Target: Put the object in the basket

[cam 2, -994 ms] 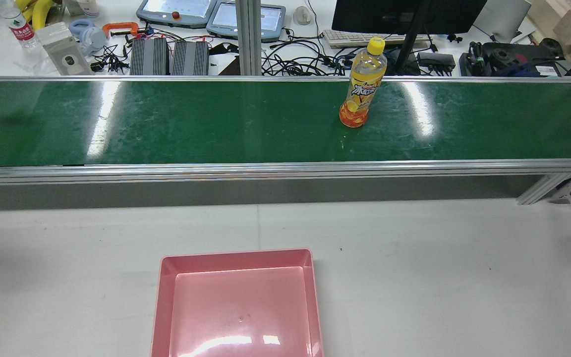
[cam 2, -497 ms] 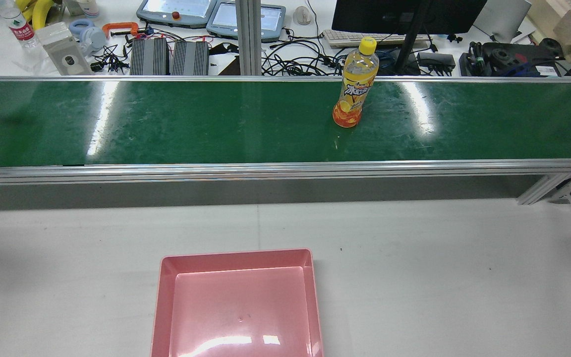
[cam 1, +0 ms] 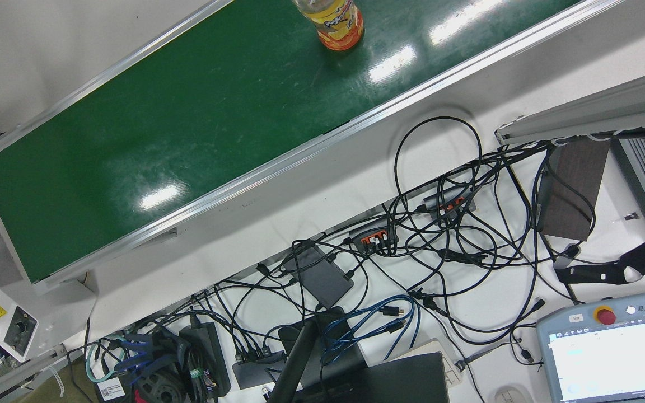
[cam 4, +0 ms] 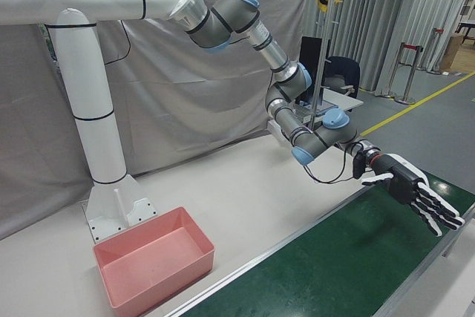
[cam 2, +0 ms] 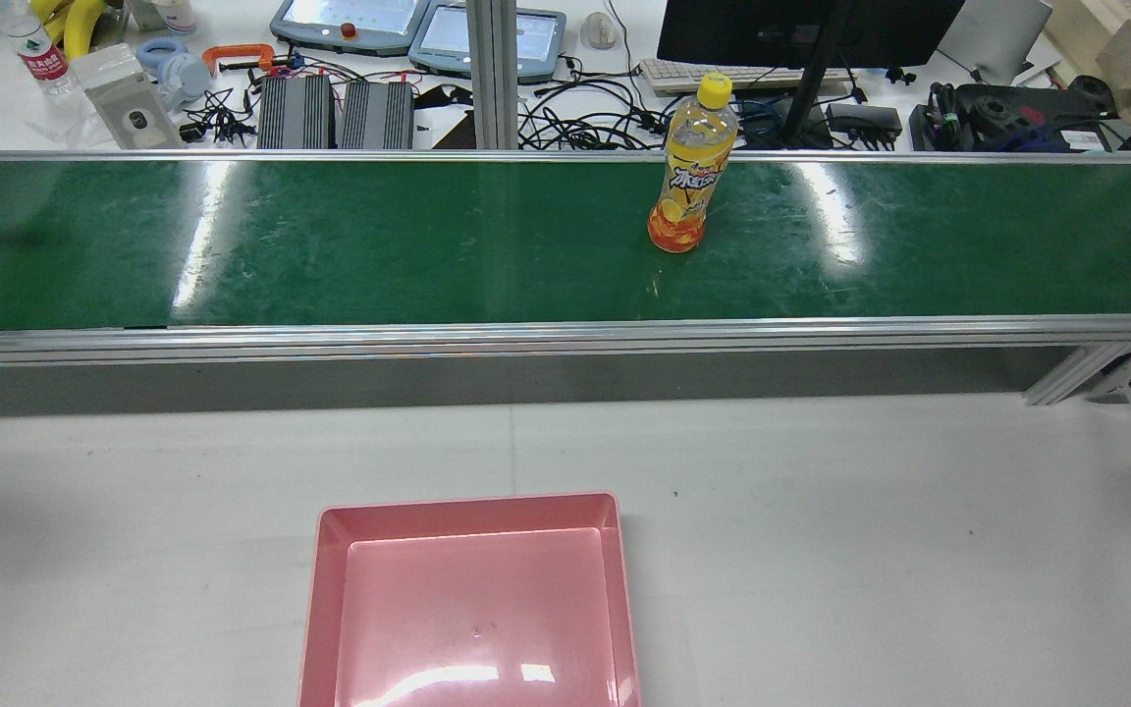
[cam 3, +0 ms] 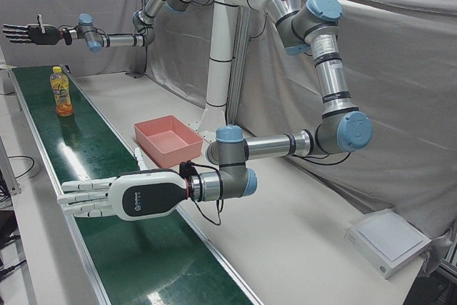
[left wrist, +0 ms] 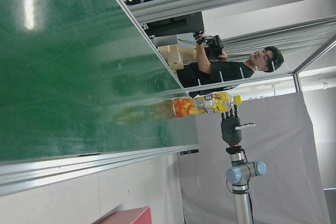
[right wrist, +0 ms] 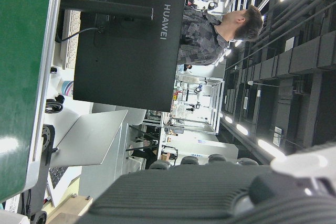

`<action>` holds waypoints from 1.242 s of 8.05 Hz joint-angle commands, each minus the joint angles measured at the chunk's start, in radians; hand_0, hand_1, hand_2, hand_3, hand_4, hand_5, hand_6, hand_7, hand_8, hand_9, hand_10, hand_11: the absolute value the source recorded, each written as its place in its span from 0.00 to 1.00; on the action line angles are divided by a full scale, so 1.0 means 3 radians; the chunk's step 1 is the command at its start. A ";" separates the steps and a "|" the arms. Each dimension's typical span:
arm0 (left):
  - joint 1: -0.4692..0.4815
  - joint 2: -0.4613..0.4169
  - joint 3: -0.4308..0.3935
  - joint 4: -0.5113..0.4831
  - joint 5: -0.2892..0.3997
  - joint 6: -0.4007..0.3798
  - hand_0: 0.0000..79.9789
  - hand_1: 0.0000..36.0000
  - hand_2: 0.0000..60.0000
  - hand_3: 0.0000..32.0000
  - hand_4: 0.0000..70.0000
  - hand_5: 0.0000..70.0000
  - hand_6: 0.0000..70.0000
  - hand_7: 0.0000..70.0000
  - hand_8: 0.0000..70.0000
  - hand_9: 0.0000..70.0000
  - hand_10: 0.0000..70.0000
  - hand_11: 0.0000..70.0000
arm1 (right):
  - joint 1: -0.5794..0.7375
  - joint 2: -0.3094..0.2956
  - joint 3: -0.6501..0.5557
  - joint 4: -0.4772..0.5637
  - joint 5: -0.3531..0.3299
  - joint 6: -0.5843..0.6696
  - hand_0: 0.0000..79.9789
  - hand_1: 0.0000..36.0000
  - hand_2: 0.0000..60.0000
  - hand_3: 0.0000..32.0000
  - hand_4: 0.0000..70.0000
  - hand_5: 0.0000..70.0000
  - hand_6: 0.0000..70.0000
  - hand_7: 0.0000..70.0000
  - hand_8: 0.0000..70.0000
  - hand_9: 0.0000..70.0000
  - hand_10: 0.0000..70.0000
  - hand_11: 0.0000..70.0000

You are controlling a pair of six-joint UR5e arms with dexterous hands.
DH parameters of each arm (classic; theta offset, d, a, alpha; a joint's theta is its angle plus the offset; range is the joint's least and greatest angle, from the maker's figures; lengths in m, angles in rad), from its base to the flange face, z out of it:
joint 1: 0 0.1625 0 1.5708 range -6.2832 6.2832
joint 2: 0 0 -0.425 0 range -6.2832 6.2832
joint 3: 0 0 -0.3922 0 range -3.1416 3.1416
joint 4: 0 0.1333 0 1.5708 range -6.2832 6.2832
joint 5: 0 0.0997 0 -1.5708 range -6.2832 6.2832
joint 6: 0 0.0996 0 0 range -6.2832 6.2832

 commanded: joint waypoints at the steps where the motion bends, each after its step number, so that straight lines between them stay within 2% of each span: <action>1: -0.0026 -0.0003 0.0002 -0.0009 0.0000 0.0052 0.64 0.42 0.00 0.00 0.05 0.09 0.00 0.00 0.00 0.00 0.09 0.16 | 0.0000 0.0000 0.0000 0.0000 0.0000 0.0001 0.00 0.00 0.00 0.00 0.00 0.00 0.00 0.00 0.00 0.00 0.00 0.00; 10: -0.0031 -0.0003 0.0002 -0.0009 0.0000 0.0042 0.64 0.42 0.00 0.00 0.06 0.10 0.00 0.00 0.00 0.00 0.09 0.16 | 0.0000 0.0000 0.0000 0.0000 0.0000 -0.0004 0.00 0.00 0.00 0.00 0.00 0.00 0.00 0.00 0.00 0.00 0.00 0.00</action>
